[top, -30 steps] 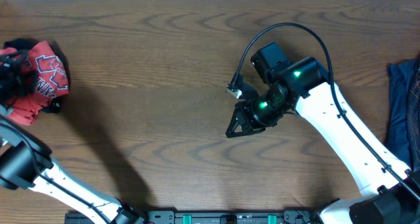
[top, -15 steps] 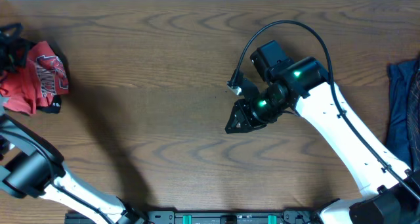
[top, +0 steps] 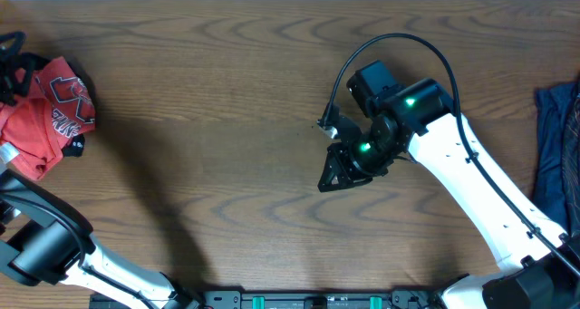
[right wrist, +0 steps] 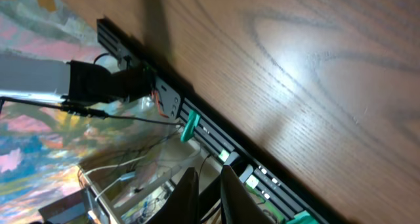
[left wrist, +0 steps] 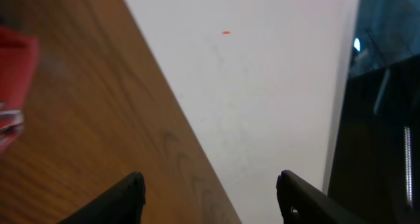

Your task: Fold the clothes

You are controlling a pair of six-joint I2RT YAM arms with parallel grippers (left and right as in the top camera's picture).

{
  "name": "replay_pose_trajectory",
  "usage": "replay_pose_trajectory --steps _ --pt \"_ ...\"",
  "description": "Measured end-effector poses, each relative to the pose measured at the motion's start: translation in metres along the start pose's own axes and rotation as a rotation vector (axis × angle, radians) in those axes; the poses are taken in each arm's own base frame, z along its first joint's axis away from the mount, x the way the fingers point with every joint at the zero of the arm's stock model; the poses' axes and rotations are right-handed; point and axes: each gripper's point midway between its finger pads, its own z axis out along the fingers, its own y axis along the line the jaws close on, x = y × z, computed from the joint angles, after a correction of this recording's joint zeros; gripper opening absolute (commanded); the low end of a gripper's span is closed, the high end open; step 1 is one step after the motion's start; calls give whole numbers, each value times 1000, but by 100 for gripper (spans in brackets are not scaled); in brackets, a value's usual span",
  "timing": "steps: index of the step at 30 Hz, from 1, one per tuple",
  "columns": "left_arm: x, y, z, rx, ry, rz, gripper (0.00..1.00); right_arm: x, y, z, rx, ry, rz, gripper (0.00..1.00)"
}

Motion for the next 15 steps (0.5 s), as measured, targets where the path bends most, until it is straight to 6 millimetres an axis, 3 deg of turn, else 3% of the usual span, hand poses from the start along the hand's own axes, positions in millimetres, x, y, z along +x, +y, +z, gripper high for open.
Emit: replay_pose_trajectory --steps 4,10,15 --pt "12 8 2 -29 36 12 61 -11 -6 0 38 -43 -29 20" --pt "28 5 11 -29 87 62 60 -26 -21 -3 135 -107 -60 50" --pt "44 -19 -2 -28 103 123 60 -44 -40 -9 259 -181 -100 61"
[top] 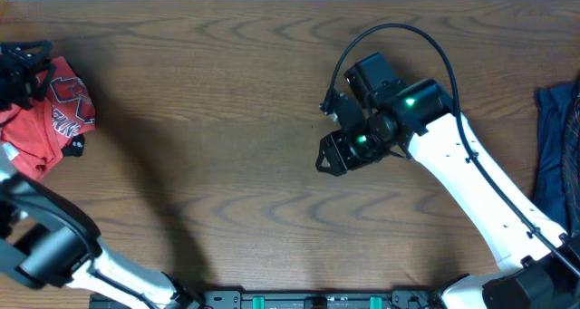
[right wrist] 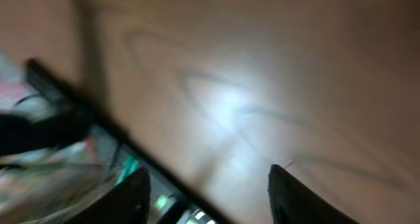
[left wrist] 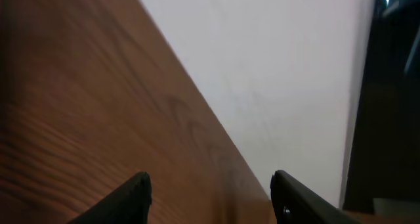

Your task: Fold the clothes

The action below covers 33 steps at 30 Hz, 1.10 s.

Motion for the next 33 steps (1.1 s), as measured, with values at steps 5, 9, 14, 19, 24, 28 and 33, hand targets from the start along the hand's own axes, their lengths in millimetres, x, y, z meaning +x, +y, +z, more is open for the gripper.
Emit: replay_pose_trajectory --steps 5,9,14,19,24,28,33 --pt "25 -63 -37 6 -23 148 60 -20 -25 -4 132 -84 -41 64" --pt "52 -105 -65 6 -38 238 61 -39 -42 -12 205 -164 -71 68" --pt "86 -132 -89 -6 -32 291 61 -66 -53 -35 271 -305 -124 75" --pt "120 -160 -112 -9 -45 366 61 -90 -57 -77 361 -485 -162 88" --pt "157 -194 -137 6 -81 479 61 -98 -59 -105 431 -585 -177 99" --pt "186 -220 -151 37 -105 580 61 -99 -65 -110 476 -593 -164 99" --pt "228 -249 -155 136 -52 747 61 -99 -72 -114 521 -596 -150 99"
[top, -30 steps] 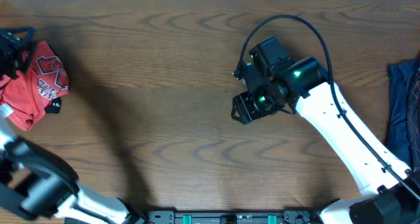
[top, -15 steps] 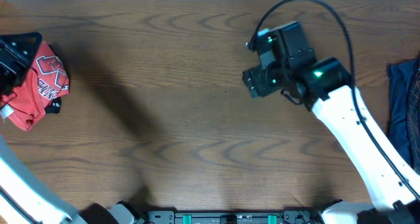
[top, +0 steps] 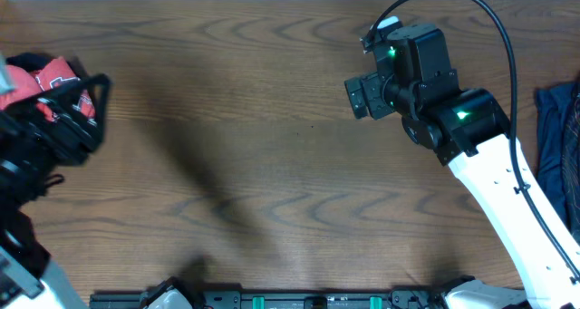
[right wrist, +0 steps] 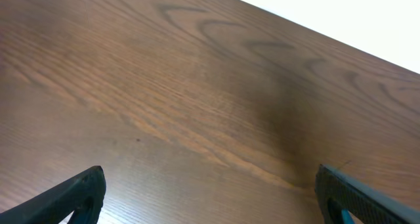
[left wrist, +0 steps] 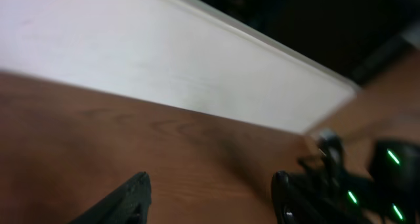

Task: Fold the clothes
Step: 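Release the red shirt and lift the left gripper away from the stack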

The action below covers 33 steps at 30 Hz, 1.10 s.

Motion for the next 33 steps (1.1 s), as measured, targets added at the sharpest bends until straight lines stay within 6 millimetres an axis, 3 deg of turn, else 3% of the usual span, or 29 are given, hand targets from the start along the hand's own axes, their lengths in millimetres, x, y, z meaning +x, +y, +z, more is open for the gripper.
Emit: replay_pose_trajectory --steps 4,8,14,18,21,23,27,33 --pt "14 -38 6 151 52 111 58 4 -3 0 16 16 -3 99" --pt "38 -66 10 277 141 142 48 8 -3 0 20 35 -5 99" --pt "94 -84 6 342 353 99 43 12 -4 -1 25 51 -8 99" --pt "130 -84 0 309 500 120 41 13 -5 -1 27 55 -9 99" --pt "144 -67 -2 187 566 163 45 13 -5 -1 29 55 -9 99" --pt "144 -43 -2 12 569 169 47 13 -5 -1 29 55 -9 99" --pt "130 10 -15 -369 501 109 50 13 -5 -1 29 55 -9 99" --pt "110 58 -44 -742 364 15 57 13 -5 -1 29 55 -9 99"
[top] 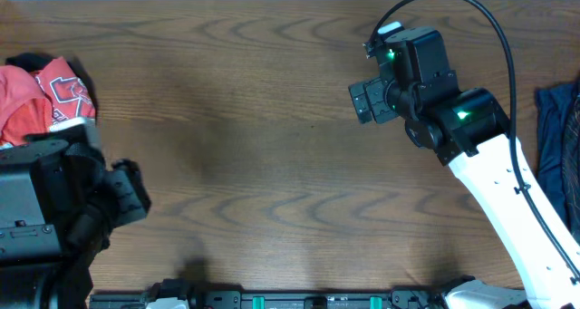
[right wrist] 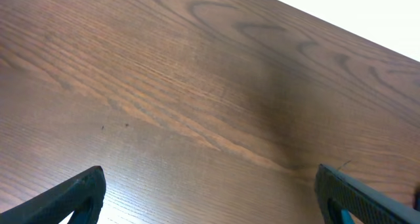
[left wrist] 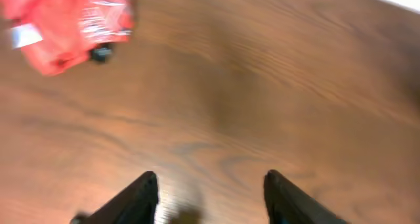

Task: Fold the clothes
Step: 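Release the red shirt and lift the left gripper away from the stack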

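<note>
A crumpled red garment (top: 45, 96) with white print lies at the table's far left; in the left wrist view the same red garment (left wrist: 65, 20) shows at the upper left. My left gripper (left wrist: 210, 194) is open, high over bare wood to the right of it, holding nothing. The left arm (top: 63, 223) looms large at the lower left. My right gripper (right wrist: 210, 198) is wide open over bare wood near the back of the table, seen in the overhead view as the right gripper (top: 367, 101). A dark blue garment (top: 557, 141) lies at the right edge.
The brown wooden table (top: 254, 164) fills the view, with a white wall along its back edge. A black rail (top: 299, 300) with green clips runs along the front edge. The right arm's black cable (top: 480, 10) loops above its wrist.
My left arm has gone from over the red garment at the left edge to the lower left. Its camera now looks down on the table and the garment. The right arm has barely moved.
At first my right gripper was shut low over the table's middle and my left, open, was by the red garment. Then the right one stood open, later wide open near the back. The left arm rose and now hangs at the front left, empty.
</note>
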You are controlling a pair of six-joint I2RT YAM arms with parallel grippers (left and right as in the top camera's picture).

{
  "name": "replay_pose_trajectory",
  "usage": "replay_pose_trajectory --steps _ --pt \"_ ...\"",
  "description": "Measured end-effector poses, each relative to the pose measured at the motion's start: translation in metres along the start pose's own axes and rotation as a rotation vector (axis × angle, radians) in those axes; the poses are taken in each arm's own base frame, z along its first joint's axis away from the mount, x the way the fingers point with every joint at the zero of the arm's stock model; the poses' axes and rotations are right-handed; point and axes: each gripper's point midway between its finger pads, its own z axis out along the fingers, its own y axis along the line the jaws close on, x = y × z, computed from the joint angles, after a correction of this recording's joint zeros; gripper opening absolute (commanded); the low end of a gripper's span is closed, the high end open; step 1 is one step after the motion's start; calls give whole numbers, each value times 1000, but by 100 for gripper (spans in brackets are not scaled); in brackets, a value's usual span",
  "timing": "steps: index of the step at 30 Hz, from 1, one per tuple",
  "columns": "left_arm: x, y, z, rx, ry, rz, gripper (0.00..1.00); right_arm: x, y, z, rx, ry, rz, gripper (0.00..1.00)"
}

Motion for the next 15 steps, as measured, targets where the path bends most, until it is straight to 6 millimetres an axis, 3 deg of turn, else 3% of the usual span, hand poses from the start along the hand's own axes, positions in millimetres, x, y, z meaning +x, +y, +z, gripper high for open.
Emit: replay_pose_trajectory --steps 6,11,12,14,15 --pt "-6 18 -1 -105 -37 -80 74 0 0 0 0 0 0 99" --pt "-5 14 0 -79 -28 -99 79 0 0 0 0 0 0 99" --pt "-4 12 0 -69 -23 -100 79 0 0 0 0 0 0 99" --pt "-2 7 0 -40 -12 -109 66 0 0 0 0 0 0 99" --pt "-1 4 0 -24 -6 -110 64 0 0 0 0 0 0 99"
